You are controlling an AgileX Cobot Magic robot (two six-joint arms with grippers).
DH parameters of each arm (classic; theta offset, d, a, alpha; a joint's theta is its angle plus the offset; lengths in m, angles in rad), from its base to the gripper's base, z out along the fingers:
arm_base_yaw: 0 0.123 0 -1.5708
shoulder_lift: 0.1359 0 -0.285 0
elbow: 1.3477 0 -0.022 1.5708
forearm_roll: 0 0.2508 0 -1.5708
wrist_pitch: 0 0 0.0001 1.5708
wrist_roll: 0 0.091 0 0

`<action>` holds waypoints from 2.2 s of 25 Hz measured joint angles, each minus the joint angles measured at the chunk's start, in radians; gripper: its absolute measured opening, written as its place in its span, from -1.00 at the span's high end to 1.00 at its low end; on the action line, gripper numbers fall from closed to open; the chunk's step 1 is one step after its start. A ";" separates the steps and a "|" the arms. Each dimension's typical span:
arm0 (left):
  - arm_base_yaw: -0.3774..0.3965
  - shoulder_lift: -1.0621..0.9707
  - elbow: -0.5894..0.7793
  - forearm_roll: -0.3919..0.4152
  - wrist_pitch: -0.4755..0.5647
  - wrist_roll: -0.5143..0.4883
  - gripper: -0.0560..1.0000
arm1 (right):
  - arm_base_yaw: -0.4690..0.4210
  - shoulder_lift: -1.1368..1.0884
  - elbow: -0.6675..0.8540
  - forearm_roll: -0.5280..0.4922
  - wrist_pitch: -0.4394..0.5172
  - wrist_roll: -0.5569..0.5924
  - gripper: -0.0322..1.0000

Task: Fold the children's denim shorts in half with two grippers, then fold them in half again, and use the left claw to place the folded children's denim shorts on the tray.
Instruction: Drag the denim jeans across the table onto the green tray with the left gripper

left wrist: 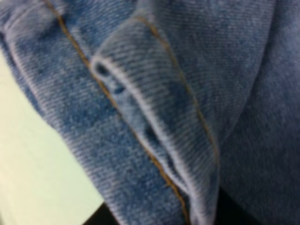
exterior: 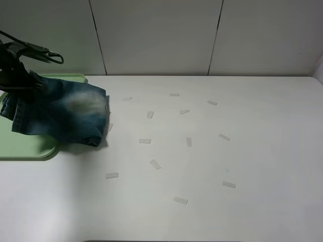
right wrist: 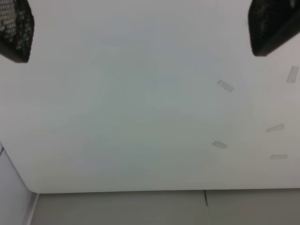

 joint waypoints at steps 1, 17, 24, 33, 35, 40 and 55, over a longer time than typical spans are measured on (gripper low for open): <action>0.012 0.000 0.000 0.000 -0.012 0.004 0.49 | 0.000 0.000 0.000 0.000 0.000 0.000 -0.41; 0.112 0.000 0.004 0.081 -0.263 0.097 0.50 | 0.000 0.000 0.000 0.000 0.000 0.000 -0.41; 0.146 0.000 0.004 0.145 -0.294 0.098 0.50 | 0.000 0.000 0.000 0.000 0.000 0.000 -0.41; 0.177 0.005 0.015 0.155 -0.315 0.099 0.50 | 0.000 0.000 0.000 0.000 0.000 0.000 -0.41; 0.177 0.014 0.015 0.156 -0.327 0.099 0.50 | 0.000 0.000 0.000 0.000 0.000 0.000 -0.41; 0.178 0.040 0.015 0.156 -0.338 0.099 0.50 | 0.000 0.000 0.000 0.000 0.000 0.000 -0.41; 0.180 0.042 0.015 0.151 -0.536 0.043 -0.91 | 0.000 0.000 0.000 0.000 0.000 0.000 -0.41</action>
